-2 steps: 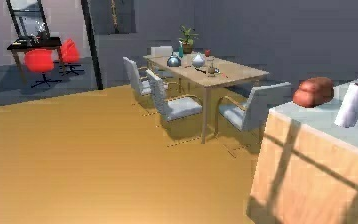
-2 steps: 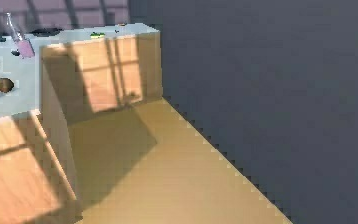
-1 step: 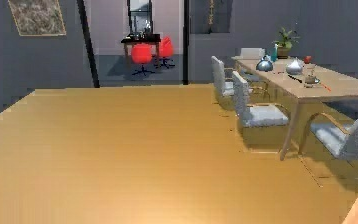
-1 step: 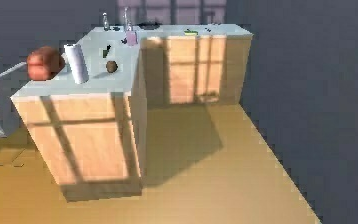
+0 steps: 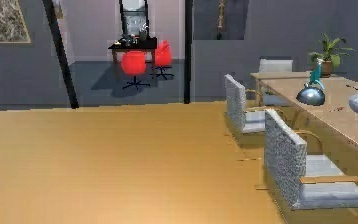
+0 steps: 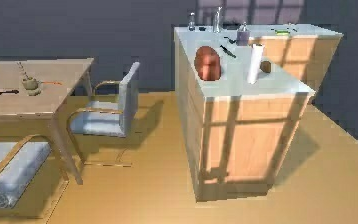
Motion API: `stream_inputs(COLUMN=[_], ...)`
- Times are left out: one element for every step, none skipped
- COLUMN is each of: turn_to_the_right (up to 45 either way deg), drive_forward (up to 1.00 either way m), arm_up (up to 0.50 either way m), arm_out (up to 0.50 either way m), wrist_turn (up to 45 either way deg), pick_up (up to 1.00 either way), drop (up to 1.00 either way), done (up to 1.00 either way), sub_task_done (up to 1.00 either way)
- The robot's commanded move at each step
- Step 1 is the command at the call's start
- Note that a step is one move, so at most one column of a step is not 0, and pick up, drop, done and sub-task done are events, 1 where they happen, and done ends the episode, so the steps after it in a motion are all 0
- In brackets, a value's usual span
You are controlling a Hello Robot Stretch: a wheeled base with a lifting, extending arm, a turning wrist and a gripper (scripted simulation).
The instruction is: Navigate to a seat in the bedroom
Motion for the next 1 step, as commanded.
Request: stream_inputs(turn_to_the_right=[0.0], drive_forward=[1.0], arm_up=[0.0], arm_out=[0.0], wrist_turn=[0.0], pick_up=[0.0], drop=[0.0], done=[0.0], sub_task_done=[0.0])
